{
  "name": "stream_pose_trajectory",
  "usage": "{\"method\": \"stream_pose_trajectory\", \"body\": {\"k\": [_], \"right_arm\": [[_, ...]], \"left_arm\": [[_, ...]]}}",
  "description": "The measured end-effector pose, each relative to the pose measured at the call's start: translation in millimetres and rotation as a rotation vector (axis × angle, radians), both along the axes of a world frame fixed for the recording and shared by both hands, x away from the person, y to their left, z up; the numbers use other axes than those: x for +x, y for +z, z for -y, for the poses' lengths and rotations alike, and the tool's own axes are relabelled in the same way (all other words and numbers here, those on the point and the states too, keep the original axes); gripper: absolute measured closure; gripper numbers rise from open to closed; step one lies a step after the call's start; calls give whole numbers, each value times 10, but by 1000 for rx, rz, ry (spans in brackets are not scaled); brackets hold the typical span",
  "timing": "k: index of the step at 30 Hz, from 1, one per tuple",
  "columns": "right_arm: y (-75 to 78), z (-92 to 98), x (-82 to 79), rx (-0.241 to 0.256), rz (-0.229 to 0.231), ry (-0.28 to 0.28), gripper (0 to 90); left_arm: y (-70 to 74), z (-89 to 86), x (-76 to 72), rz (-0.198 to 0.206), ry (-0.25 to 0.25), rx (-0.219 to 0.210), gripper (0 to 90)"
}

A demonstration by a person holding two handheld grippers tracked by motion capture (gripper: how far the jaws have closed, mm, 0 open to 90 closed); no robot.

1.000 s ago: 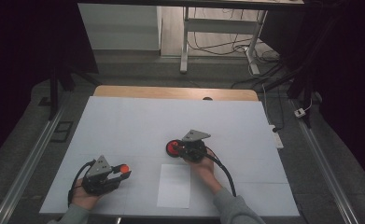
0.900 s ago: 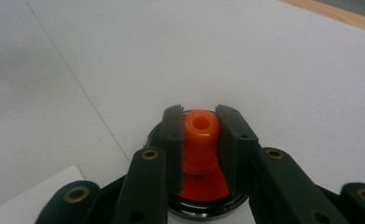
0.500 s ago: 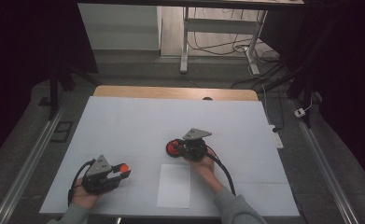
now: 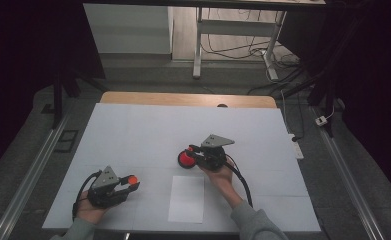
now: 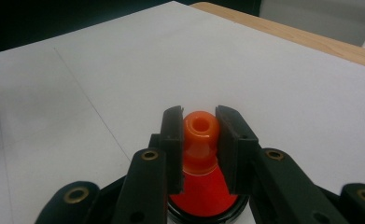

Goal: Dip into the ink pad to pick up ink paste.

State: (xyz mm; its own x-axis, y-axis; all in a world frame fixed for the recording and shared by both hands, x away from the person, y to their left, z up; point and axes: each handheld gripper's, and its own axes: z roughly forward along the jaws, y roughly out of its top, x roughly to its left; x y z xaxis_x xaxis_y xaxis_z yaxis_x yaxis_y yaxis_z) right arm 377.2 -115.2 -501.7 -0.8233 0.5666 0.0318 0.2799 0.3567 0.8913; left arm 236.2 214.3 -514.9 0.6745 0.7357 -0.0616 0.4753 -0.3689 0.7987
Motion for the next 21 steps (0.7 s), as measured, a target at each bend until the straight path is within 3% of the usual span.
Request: {"method": "stream_pose_trajectory", "body": {"k": [21], "right_arm": [[31,98,-104,3,-15,18,722]], "left_arm": [[1,-1,11,3,0,2,646]]}}
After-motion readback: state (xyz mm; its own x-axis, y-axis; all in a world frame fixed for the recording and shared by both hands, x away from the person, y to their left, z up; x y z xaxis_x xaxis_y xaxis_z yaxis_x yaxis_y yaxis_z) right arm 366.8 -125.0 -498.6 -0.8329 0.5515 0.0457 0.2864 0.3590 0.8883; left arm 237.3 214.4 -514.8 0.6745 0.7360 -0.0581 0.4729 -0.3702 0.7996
